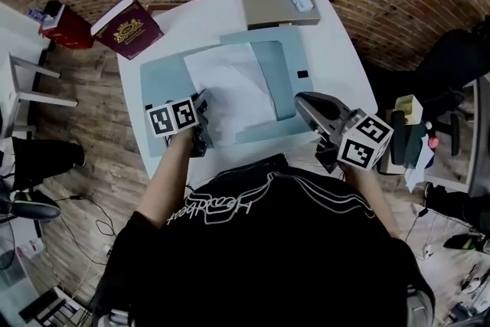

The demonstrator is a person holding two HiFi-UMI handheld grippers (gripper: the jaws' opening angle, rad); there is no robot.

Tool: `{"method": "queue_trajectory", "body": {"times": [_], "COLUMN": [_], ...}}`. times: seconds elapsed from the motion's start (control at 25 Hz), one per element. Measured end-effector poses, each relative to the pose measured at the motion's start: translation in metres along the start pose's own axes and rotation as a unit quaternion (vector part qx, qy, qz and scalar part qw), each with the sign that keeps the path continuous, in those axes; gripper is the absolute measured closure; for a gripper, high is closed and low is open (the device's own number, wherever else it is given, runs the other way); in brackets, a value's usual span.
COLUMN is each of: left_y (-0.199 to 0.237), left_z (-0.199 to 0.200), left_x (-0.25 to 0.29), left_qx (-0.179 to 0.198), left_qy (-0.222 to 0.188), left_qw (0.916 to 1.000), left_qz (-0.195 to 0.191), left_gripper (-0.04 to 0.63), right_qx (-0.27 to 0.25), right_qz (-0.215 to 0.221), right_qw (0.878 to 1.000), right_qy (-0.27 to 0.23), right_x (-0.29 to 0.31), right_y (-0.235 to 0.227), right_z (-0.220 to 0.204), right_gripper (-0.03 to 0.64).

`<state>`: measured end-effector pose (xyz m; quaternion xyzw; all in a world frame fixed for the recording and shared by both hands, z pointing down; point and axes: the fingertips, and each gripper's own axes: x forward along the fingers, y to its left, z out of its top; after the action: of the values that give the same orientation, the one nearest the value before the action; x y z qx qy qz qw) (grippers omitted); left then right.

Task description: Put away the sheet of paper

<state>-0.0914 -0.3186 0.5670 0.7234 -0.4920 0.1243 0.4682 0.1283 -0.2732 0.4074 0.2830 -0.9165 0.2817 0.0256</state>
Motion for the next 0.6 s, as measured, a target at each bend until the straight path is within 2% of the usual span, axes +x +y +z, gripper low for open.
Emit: {"method": "queue_trajectory", "body": {"times": [0.6], "left_y": [-0.041], "left_z": [-0.009], "left_x": [0.048], "left_qx": [-0.007], "left_qy": [0.019], "left_qw": [0.9998], "left_qz": [-0.001], "left_gripper": [0.565], "right_qx": [-0.005], "right_qz": [0.015], "right_qw": [1.0], "right_qy": [-0.003], "right_x": [-0.02], "right_y": [-0.043], "right_z": [0.023], "right_gripper": [0.614]}}
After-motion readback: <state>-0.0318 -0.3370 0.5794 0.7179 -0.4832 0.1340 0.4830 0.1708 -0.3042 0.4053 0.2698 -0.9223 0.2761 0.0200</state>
